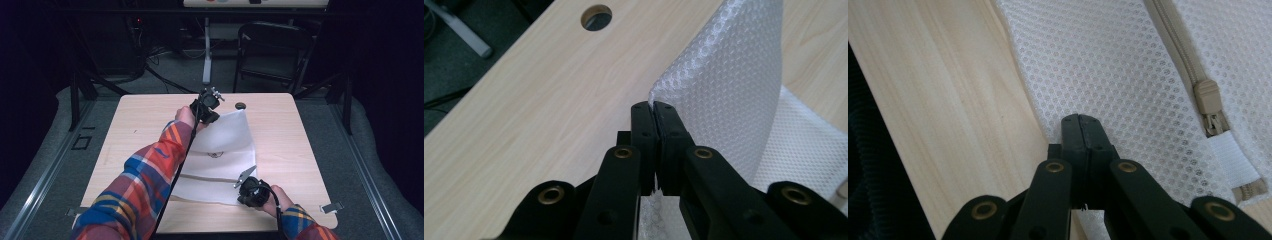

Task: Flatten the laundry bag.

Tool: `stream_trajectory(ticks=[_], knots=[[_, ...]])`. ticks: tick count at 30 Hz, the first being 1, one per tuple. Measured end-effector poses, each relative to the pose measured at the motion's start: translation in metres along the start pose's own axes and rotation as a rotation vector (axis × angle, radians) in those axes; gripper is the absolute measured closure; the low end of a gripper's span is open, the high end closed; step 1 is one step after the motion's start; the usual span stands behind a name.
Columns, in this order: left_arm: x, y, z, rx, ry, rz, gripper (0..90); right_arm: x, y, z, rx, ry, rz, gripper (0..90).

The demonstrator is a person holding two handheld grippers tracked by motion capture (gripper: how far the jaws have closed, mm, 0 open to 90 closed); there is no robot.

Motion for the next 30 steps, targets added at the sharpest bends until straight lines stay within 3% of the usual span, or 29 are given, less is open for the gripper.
stream_trajectory(ticks=[7, 15, 17, 20, 23, 26, 30], knots=[[0.007, -0.005, 0.004, 0.034, 0.022, 0.036, 88.1, -0.003, -0.002, -0.003, 0.029, -0.024, 0.003, 90.0], [0.012, -0.001, 0.026, 0.071, 0.023, 0.051, 87.4, -0.003, 0.0, -0.004, 0.032, -0.03, 0.006, 89.9], [0.013, 0.0, 0.031, 0.075, 0.031, 0.044, 87.1, -0.003, 0.001, -0.005, 0.019, -0.025, 0.002, 87.9], [0.013, 0.001, 0.036, 0.095, 0.038, 0.038, 86.7, -0.001, 0.001, -0.005, 0.021, 0.04, 0.048, 87.3], [0.013, 0.0, 0.04, 0.095, 0.046, 0.024, 85.0, 0.001, 0.005, -0.01, 0.002, 0.052, 0.034, 85.4], [0.013, -0.001, 0.041, 0.104, 0.052, 0.017, 78.0, 0.004, 0.009, -0.016, -0.027, 0.074, 0.037, 80.6], [0.013, -0.002, 0.04, 0.116, 0.06, -0.002, 55.5, 0.006, 0.014, -0.024, -0.032, 0.105, 0.063, 64.7]])
Point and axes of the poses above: each handheld gripper's, and its own axes: z roughly forward along the jaws, x roughly out of its top, y roughly to its right, the point moved 4 cm from there along z, roughly forward along the jaws, and after that the axes turned 14 degrees about y, right-handed, at the moved point
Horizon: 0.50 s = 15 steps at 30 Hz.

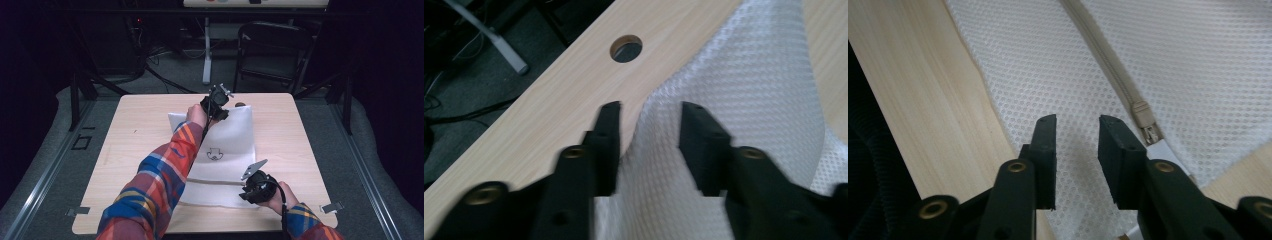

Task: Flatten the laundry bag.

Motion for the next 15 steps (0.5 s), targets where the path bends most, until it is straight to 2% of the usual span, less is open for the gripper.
stream_trajectory(ticks=[2, 3, 5, 8, 10, 15], knots=[[0.001, -0.001, -0.002, 0.017, 0.01, 0.001, 45.4, 0.0, 0.003, -0.002, -0.006, 0.005, 0.016, 51.2], [0.001, -0.001, -0.003, 0.009, 0.018, -0.001, 39.3, 0.0, 0.004, -0.003, -0.008, 0.01, 0.032, 47.3], [0.001, 0.0, -0.005, -0.007, 0.02, -0.02, 33.0, -0.001, 0.007, -0.006, -0.018, 0.004, 0.046, 34.4], [-0.002, 0.002, -0.007, -0.038, 0.007, -0.039, 25.2, -0.001, 0.009, -0.008, -0.041, 0.012, 0.07, 20.5], [-0.004, 0.004, -0.009, -0.057, 0.011, -0.058, 21.3, -0.001, 0.011, -0.011, -0.053, 0.028, 0.083, 15.0], [-0.018, 0.015, -0.015, -0.111, -0.001, -0.059, 16.6, -0.002, 0.018, -0.017, -0.077, 0.046, 0.105, 9.5]])
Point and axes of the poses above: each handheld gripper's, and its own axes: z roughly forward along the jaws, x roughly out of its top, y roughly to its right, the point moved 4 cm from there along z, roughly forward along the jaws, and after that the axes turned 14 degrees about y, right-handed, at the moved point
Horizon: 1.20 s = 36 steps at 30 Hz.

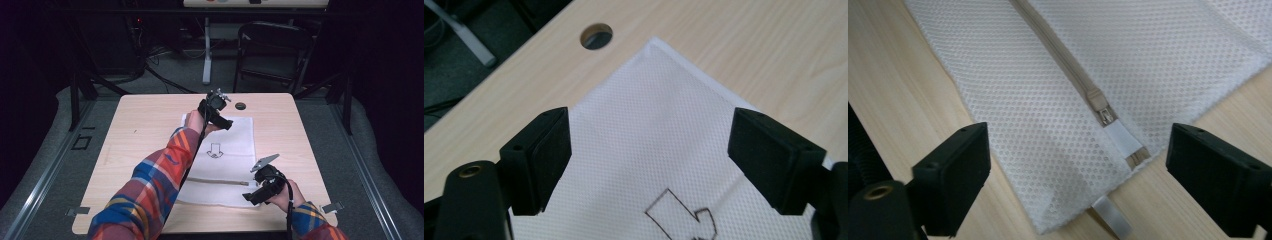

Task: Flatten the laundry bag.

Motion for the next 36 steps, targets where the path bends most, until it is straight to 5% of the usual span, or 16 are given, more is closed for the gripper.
stream_trajectory(ticks=[8, 22, 36], knots=[[-0.032, 0.011, -0.015, -0.056, -0.001, -0.02, 15.2, 0.0, 0.007, -0.006, -0.03, 0.051, 0.003, 7.7], [-0.082, 0.044, -0.038, -0.16, -0.022, -0.004, 12.9, -0.001, 0.018, -0.005, -0.048, 0.049, -0.016, 8.7], [-0.113, 0.056, -0.038, -0.195, -0.066, -0.023, 10.7, -0.001, 0.028, -0.007, -0.093, 0.06, 0.072, 9.9]])
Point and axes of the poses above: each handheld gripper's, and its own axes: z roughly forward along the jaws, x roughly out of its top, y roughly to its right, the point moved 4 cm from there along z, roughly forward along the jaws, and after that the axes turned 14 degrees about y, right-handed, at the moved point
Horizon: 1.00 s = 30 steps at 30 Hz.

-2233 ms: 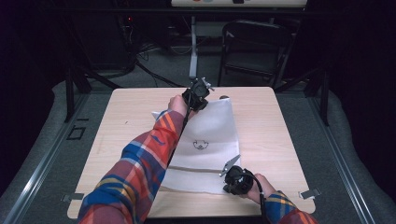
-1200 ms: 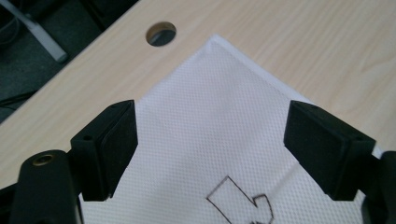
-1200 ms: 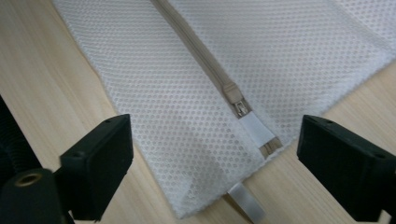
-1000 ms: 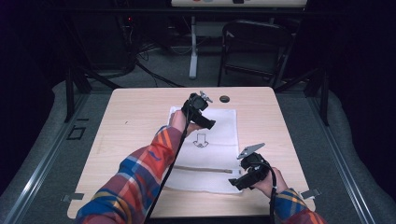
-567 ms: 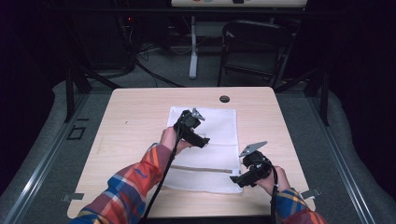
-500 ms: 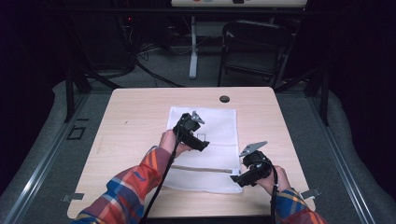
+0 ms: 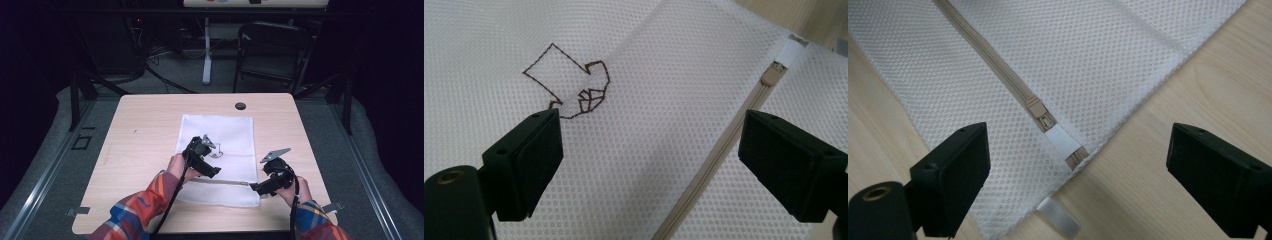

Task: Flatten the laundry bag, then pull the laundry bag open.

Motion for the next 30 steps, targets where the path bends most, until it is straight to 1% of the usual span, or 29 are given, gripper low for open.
stream_trajectory(ticks=[1, 4, 5, 7, 8, 9, 10, 11, 13, 14, 16, 17, 18, 19, 20, 21, 22, 24, 25, 26, 28, 29, 30], knots=[[0.0, 0.001, 0.0, -0.001, 0.002, -0.002, 10.7, 0.0, 0.001, -0.001, 0.0, -0.012, -0.005, 10.0], [0.001, 0.004, 0.0, -0.008, 0.019, -0.004, 10.8, 0.0, 0.002, 0.0, -0.003, -0.005, -0.009, 12.1], [0.002, 0.006, 0.001, -0.019, 0.029, -0.008, 11.3, 0.0, 0.002, 0.0, -0.006, -0.004, -0.006, 13.4], [0.003, 0.008, 0.002, -0.019, 0.043, -0.001, 12.4, 0.001, 0.002, 0.0, -0.013, -0.003, -0.011, 16.3], [0.003, 0.01, 0.003, -0.033, 0.038, 0.001, 13.2, 0.001, 0.001, 0.001, -0.011, 0.0, -0.007, 18.5], [0.003, 0.011, 0.004, -0.038, 0.04, 0.002, 13.7, 0.001, 0.002, 0.0, -0.026, -0.008, -0.019, 22.1], [0.003, 0.012, 0.006, -0.046, 0.041, 0.005, 14.4, 0.001, 0.002, 0.0, -0.027, -0.008, -0.016, 24.3], [0.003, 0.013, 0.007, -0.044, 0.046, 0.005, 14.6, 0.0, 0.002, 0.001, -0.025, 0.002, -0.007, 26.2], [0.004, 0.017, 0.011, -0.065, 0.049, -0.002, 15.6, -0.001, 0.003, 0.001, -0.029, -0.012, 0.001, 33.5], [0.004, 0.018, 0.011, -0.073, 0.045, 0.004, 16.0, -0.002, 0.003, 0.002, -0.026, -0.007, 0.011, 38.8], [0.004, 0.022, 0.015, -0.095, 0.051, -0.003, 17.1, -0.003, 0.004, 0.003, -0.028, -0.019, 0.013, 49.5], [0.004, 0.024, 0.017, -0.104, 0.05, 0.0, 17.9, -0.004, 0.004, 0.004, -0.016, -0.019, 0.02, 54.8], [0.004, 0.026, 0.019, -0.111, 0.047, 0.002, 18.3, -0.004, 0.004, 0.004, -0.014, -0.029, 0.023, 60.4], [0.004, 0.028, 0.022, -0.121, 0.05, 0.002, 19.1, -0.004, 0.003, 0.004, -0.011, -0.032, 0.019, 65.7], [0.004, 0.03, 0.024, -0.134, 0.049, 0.004, 20.5, -0.005, 0.003, 0.005, 0.001, -0.046, 0.013, 70.1], [0.004, 0.031, 0.026, -0.14, 0.046, 0.009, 21.9, -0.006, 0.002, 0.007, 0.012, -0.057, 0.011, 72.9], [0.004, 0.033, 0.028, -0.151, 0.042, 0.012, 22.7, -0.007, 0.001, 0.009, 0.023, -0.053, 0.011, 76.1], [0.004, 0.037, 0.033, -0.163, 0.039, 0.029, 26.5, -0.01, 0.001, 0.013, 0.028, -0.075, -0.009, 82.9], [0.004, 0.039, 0.035, -0.167, 0.042, 0.034, 27.7, -0.01, 0.0, 0.015, 0.032, -0.083, -0.004, 86.7], [0.004, 0.041, 0.037, -0.177, 0.044, 0.039, 30.3, -0.011, 0.001, 0.016, 0.029, -0.078, -0.003, 89.3], [0.004, 0.045, 0.042, -0.19, 0.044, 0.045, 35.9, -0.01, 0.001, 0.018, 0.028, -0.063, -0.007, 90.0], [0.004, 0.047, 0.044, -0.209, 0.038, 0.052, 38.5, -0.009, 0.001, 0.019, 0.029, -0.064, -0.015, 90.0], [0.004, 0.049, 0.046, -0.214, 0.038, 0.053, 42.3, -0.009, 0.0, 0.02, 0.031, -0.062, -0.01, 90.0]])
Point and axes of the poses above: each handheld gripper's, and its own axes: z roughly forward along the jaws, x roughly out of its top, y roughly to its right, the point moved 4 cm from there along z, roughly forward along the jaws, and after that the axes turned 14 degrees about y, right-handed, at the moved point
